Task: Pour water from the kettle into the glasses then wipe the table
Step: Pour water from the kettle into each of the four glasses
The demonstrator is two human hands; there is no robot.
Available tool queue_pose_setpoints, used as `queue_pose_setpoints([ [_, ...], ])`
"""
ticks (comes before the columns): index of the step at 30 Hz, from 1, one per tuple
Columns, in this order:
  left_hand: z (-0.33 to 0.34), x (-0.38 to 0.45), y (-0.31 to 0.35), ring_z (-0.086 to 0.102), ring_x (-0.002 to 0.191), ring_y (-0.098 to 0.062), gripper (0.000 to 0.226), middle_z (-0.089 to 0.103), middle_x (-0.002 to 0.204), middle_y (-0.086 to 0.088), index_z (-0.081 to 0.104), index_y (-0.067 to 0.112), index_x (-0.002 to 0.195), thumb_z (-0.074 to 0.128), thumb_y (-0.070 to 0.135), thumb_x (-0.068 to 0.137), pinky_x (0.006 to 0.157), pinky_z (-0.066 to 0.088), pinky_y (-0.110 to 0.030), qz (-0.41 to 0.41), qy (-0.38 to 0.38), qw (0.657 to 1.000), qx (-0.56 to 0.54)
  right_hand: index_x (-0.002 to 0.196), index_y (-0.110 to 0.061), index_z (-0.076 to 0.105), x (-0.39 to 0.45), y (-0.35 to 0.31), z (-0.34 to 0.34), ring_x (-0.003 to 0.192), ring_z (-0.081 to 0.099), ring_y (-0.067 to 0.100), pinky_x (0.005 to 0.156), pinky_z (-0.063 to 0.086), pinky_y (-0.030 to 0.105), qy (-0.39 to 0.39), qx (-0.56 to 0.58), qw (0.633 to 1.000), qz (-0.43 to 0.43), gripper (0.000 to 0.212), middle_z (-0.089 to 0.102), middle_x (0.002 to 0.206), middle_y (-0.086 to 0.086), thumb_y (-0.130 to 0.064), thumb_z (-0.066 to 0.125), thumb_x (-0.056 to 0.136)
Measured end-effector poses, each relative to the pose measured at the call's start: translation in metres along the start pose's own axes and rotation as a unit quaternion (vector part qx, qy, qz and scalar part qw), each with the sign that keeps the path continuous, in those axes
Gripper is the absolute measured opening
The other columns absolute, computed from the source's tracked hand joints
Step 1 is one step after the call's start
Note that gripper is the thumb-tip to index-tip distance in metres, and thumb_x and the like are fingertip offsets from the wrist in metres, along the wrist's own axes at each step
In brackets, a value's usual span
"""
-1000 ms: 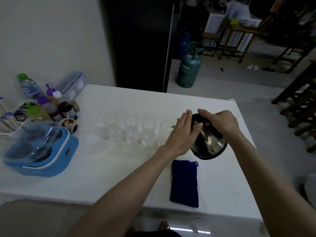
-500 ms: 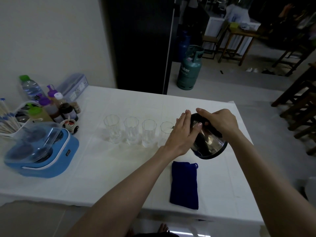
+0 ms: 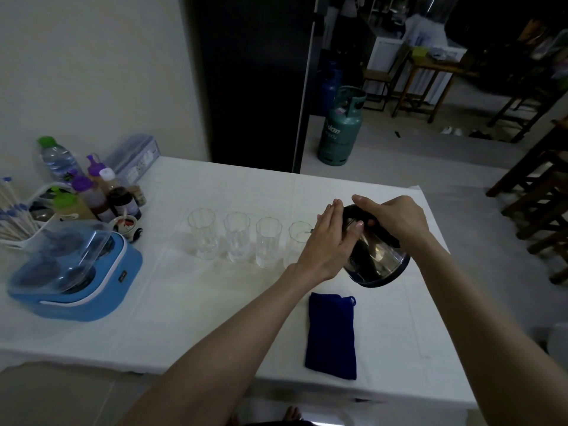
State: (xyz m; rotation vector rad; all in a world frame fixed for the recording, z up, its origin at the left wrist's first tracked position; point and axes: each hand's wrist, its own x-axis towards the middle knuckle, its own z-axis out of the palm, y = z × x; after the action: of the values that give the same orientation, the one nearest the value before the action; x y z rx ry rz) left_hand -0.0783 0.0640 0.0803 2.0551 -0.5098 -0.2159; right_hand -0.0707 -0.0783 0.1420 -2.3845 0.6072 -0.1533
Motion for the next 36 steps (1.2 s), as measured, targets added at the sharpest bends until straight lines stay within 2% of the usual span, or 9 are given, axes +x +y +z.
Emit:
queue_pose_setpoints([
  [3,-0.0017,-0.0002,0.0019,-0.004,0.15,-0.01,0.07,0.001,0.165,0.001,0.002,0.016,0.157,0.027,0.051,0.102,0.121,-0.001,-0.032,-0.001,0.0,1.0,-0.002,0.068,-0.008,0.073,0.0009,-0.0012,0.0,0.062,0.059,0.018,0.066,0.045,0.031,0.001,-0.001,1.0,-0.003,0.062,0.066,0.065,0.003,-0.068,0.063,0.083],
  [16,-0.0009,0.0017,0.0026,-0.003,0.151,-0.012,0.07,0.003,0.165,-0.001,0.003,0.016,0.157,0.028,0.051,0.102,0.121,0.0,-0.034,-0.003,0.004,1.0,-0.006,0.06,-0.009,0.067,0.0003,-0.0061,-0.0043,0.056,0.054,0.015,0.052,0.036,0.026,-0.005,-0.017,1.0,-0.006,0.062,0.06,0.057,0.002,-0.066,0.063,0.085],
  [21,-0.0016,0.002,0.0025,-0.003,0.151,-0.013,0.07,0.002,0.165,0.0,0.003,0.016,0.157,0.028,0.052,0.102,0.121,0.001,-0.034,-0.006,0.003,1.0,-0.008,0.063,-0.006,0.071,0.0026,-0.0041,-0.0019,0.057,0.057,0.017,0.056,0.039,0.028,-0.002,-0.022,1.0,-0.005,0.066,0.062,0.059,0.002,-0.068,0.062,0.084],
  [33,-0.002,-0.0001,0.0044,-0.004,0.151,-0.015,0.07,0.002,0.165,0.0,0.002,0.018,0.157,0.029,0.051,0.102,0.121,0.002,-0.037,-0.016,0.003,1.0,-0.021,0.066,-0.003,0.073,0.0024,-0.0052,-0.0016,0.056,0.055,0.017,0.053,0.038,0.027,0.001,-0.026,1.0,-0.001,0.069,0.062,0.057,0.004,-0.069,0.063,0.083],
  [36,-0.0022,-0.0001,0.005,-0.004,0.151,-0.017,0.07,0.002,0.165,0.0,0.002,0.019,0.157,0.029,0.052,0.102,0.12,0.002,-0.038,-0.02,0.004,0.999,-0.025,0.068,-0.003,0.074,0.003,-0.0051,-0.0013,0.057,0.056,0.017,0.057,0.039,0.029,0.002,-0.03,1.0,-0.003,0.069,0.062,0.059,0.003,-0.069,0.062,0.083],
])
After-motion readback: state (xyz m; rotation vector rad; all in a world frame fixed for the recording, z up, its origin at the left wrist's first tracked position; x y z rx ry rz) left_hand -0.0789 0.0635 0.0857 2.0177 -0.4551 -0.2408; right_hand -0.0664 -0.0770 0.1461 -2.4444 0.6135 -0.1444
